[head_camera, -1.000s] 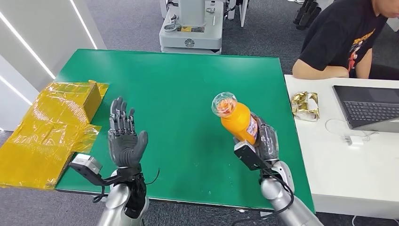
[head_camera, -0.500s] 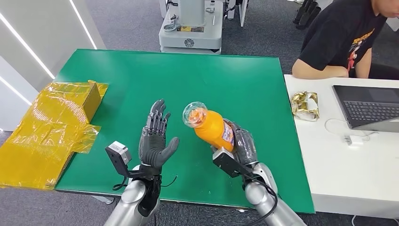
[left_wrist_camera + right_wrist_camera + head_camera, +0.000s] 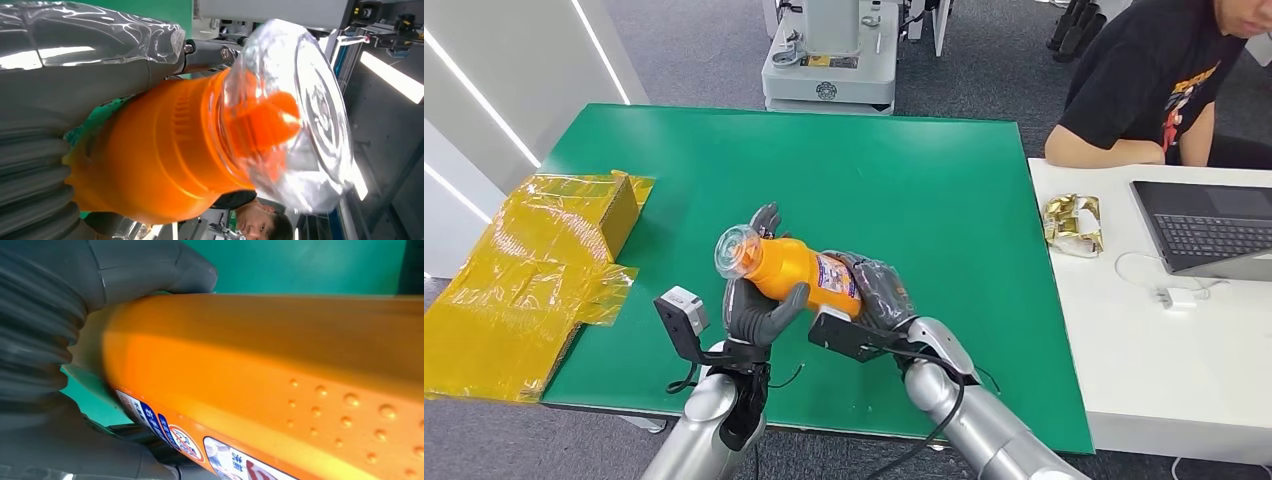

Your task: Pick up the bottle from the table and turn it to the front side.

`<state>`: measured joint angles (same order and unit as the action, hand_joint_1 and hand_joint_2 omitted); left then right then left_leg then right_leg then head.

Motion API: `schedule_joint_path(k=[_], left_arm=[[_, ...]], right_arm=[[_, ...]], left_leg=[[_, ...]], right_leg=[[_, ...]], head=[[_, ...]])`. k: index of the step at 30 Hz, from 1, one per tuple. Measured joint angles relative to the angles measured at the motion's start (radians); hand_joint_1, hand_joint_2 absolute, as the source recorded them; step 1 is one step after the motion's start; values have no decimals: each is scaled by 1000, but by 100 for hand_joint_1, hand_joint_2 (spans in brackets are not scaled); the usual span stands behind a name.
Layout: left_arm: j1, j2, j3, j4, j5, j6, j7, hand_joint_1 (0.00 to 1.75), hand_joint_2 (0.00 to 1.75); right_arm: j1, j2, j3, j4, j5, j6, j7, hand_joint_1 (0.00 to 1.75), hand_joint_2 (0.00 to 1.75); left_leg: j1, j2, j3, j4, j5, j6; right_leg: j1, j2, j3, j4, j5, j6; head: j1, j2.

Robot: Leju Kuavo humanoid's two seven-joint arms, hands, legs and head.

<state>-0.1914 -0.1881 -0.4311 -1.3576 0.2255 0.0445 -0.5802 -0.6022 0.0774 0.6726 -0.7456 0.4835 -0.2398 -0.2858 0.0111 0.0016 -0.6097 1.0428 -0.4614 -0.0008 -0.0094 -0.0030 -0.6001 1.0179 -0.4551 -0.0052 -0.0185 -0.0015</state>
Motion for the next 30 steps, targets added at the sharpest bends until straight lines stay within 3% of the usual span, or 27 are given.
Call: schedule_joint_path(k=[7,14,18,22,26,30], left_arm=[[0,0,0,0,2,1,2,0,175],[0,0,1,8,9,-2,6,0,175],[1,1,2,8,10,-4,13,154,175],[4,1,2,8,7,-8,14,154,175],[5,1,2,8,5,-11,14,175,175],[5,3,2,8,5,-16,14,175,175]], right_arm=[[-8,6,8,19,4,13,0,175,175],[-9,6,16,22,26,95,-3,175,175],[-9,5,25,22,35,125,-5,175,175],[-9,5,26,25,36,132,-8,175,175],[-10,2,26,27,36,134,-8,175,175],[-10,0,26,27,36,132,-14,175,175]], left_leg=[[0,0,0,0,0,0],[0,0,0,0,0,0],[0,0,0,0,0,0],[0,0,0,0,0,0],[0,0,0,0,0,0],[0,0,0,0,0,0]], right_leg=[[0,0,0,0,0,0],[0,0,0,0,0,0],[0,0,0,0,0,0],[0,0,0,0,0,0],[0,0,0,0,0,0],[0,0,0,0,0,0]], head=[[0,0],[0,0],[0,0],[0,0],[0,0],[0,0]])
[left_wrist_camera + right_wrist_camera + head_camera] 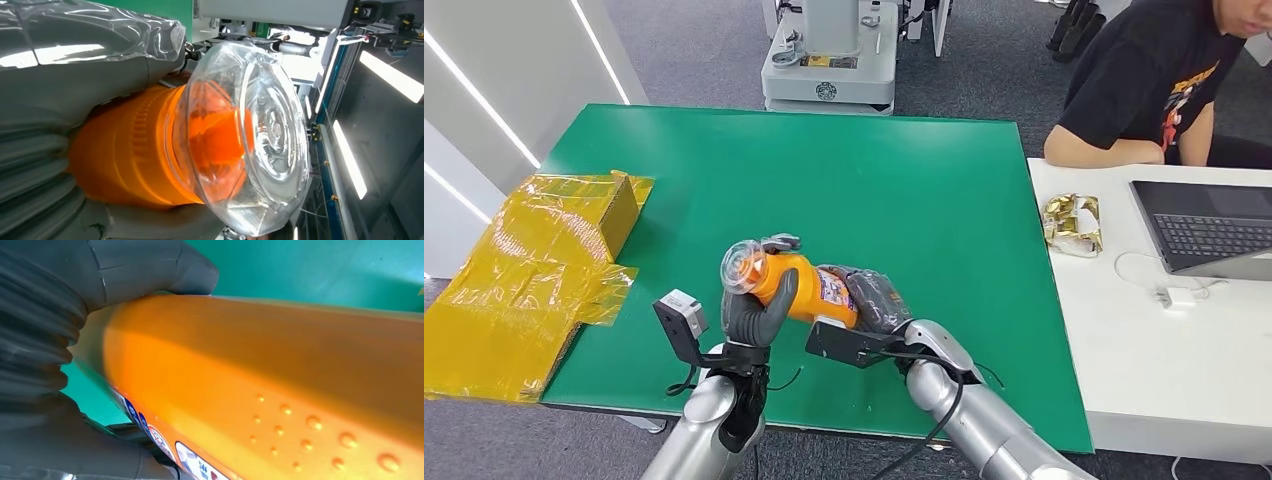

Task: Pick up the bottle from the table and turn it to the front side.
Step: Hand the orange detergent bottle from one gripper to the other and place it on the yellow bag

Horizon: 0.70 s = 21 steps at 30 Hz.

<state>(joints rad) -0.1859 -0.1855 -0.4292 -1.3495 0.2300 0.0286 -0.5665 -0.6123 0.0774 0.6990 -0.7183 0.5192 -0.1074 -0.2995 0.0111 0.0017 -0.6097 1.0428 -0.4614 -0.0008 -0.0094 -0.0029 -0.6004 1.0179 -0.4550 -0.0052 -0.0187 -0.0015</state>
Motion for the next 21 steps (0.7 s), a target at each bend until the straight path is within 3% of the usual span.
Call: schedule_joint_path(k=[21], left_arm=[[-3,6,10,0,5,-13,-20,175,175]], right_arm=[[-5,-3,11,8,1,-13,-28,175,175]], left_leg=[[0,0,0,0,0,0]], right_leg=[[0,0,0,0,0,0]], head=[[0,0]])
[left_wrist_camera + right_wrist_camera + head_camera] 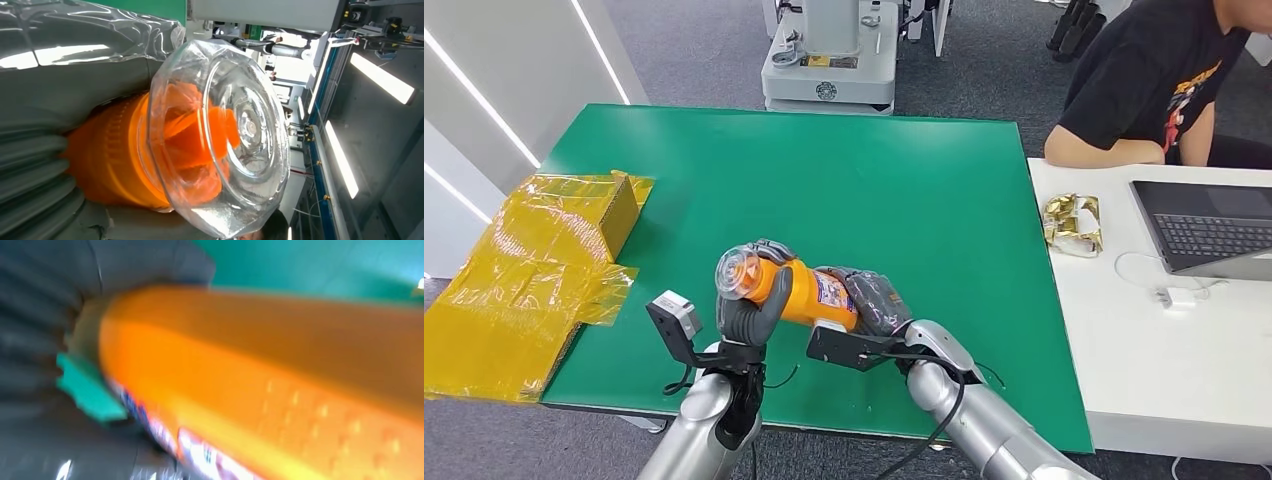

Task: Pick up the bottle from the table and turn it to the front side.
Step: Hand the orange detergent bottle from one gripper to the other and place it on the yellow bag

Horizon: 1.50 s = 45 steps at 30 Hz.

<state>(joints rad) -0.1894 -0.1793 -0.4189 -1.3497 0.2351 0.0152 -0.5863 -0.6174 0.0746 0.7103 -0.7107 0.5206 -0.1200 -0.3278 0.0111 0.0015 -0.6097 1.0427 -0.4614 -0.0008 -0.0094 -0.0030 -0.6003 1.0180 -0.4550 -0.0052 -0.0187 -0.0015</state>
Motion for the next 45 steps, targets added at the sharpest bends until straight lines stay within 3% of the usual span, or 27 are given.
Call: schedule_joint_path(k=[2,5,6,12,17,31,45], left_arm=[[0,0,1,0,2,0,-1,175,175],[0,0,3,0,5,0,-3,175,175],[-1,0,3,0,6,1,-3,175,175],[-2,-1,4,0,15,4,-4,175,175],[14,0,5,-10,35,7,-11,175,175],[46,15,15,-15,50,27,-32,175,175],[28,46,34,-33,47,101,-87,175,175]], right_arm=[[0,0,0,0,-1,-8,-1,162,175],[0,0,-1,-1,-3,-23,-4,33,175],[1,0,-1,-2,-5,-29,-7,1,175],[23,2,-5,-47,-57,-71,-40,0,175],[106,-3,-35,-162,-174,-124,-84,0,175],[239,-24,-82,-413,-250,-221,-115,0,175],[474,-51,-160,-756,-311,-416,-224,0,175]], left_leg=[[0,0,0,0,0,0],[0,0,0,0,0,0],[0,0,0,0,0,0],[0,0,0,0,0,0],[0,0,0,0,0,0],[0,0,0,0,0,0],[0,0,0,-1,-1,0]], right_leg=[[0,0,0,0,0,0],[0,0,0,0,0,0],[0,0,0,0,0,0],[0,0,0,0,0,0],[0,0,0,0,0,0],[0,0,0,0,0,0],[0,0,-1,0,-1,-1]], head=[[0,0],[0,0],[0,0],[0,0],[0,0],[0,0],[0,0]])
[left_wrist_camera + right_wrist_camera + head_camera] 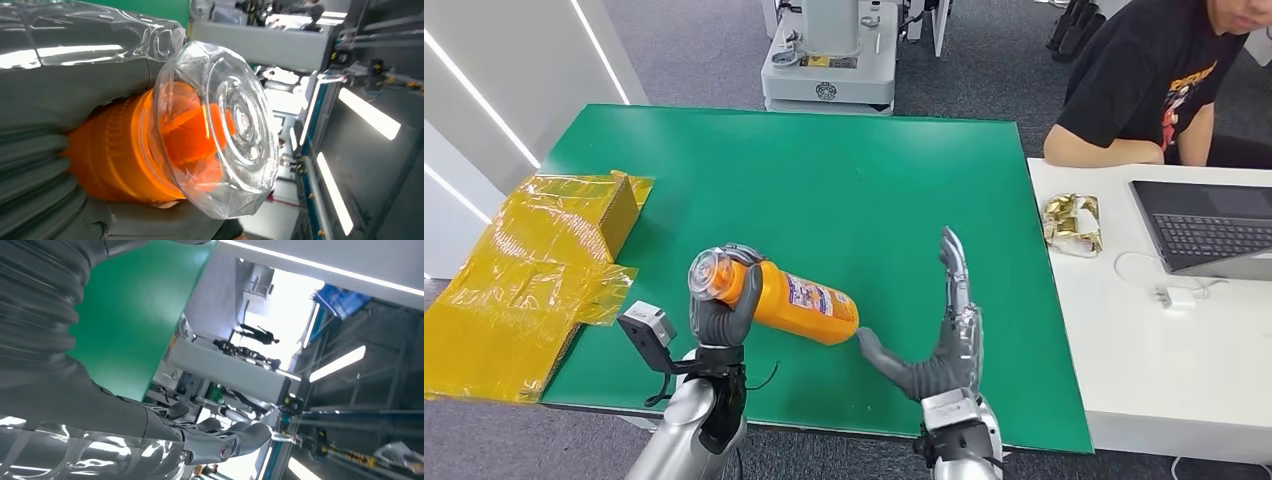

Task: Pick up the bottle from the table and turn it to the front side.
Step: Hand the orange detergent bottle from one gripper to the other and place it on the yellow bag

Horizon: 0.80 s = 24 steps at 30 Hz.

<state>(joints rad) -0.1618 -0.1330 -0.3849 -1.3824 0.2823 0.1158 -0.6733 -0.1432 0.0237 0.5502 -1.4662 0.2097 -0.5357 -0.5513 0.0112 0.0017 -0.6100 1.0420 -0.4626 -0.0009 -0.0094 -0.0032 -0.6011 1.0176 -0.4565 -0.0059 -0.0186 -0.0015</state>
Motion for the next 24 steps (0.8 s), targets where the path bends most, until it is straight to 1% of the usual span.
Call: schedule_joint_path(k=[8,11,14,17,20,22,24], left_arm=[[-3,9,15,-23,-14,15,0,175,175],[-3,18,26,-30,-52,49,-2,175,175],[-1,41,58,-58,-162,117,-12,175,175],[1,75,107,-113,-290,181,-12,175,175],[-3,121,155,-159,-394,227,2,175,175],[-15,168,183,-175,-452,250,18,175,175],[-33,232,209,-178,-523,281,46,175,175]], right_arm=[[38,0,-20,-74,0,-19,-11,0,175],[61,1,-28,-100,2,-50,-23,0,175],[96,0,-34,-135,5,-79,-26,0,175],[120,-6,-35,-150,-26,-100,-38,0,175],[130,-23,-34,-150,-89,-117,-73,0,175],[137,-41,-32,-147,-133,-132,-101,0,175],[149,-61,-27,-145,-165,-145,-122,0,175]], left_leg=[[0,0,0,0,0,0],[0,0,0,0,0,0],[0,1,0,0,0,0],[0,1,0,-1,0,0],[0,1,0,-1,0,-1],[1,1,0,-1,0,-1],[1,1,0,-1,1,-1]], right_leg=[[0,0,0,0,0,0],[0,0,0,0,0,0],[0,0,0,0,0,-1],[0,1,0,0,-1,-1],[1,0,0,0,-1,-1],[1,0,0,1,-1,-1],[1,1,0,1,-1,-1]], head=[[0,0],[0,0],[0,0],[0,0],[0,0],[0,0],[0,0]])
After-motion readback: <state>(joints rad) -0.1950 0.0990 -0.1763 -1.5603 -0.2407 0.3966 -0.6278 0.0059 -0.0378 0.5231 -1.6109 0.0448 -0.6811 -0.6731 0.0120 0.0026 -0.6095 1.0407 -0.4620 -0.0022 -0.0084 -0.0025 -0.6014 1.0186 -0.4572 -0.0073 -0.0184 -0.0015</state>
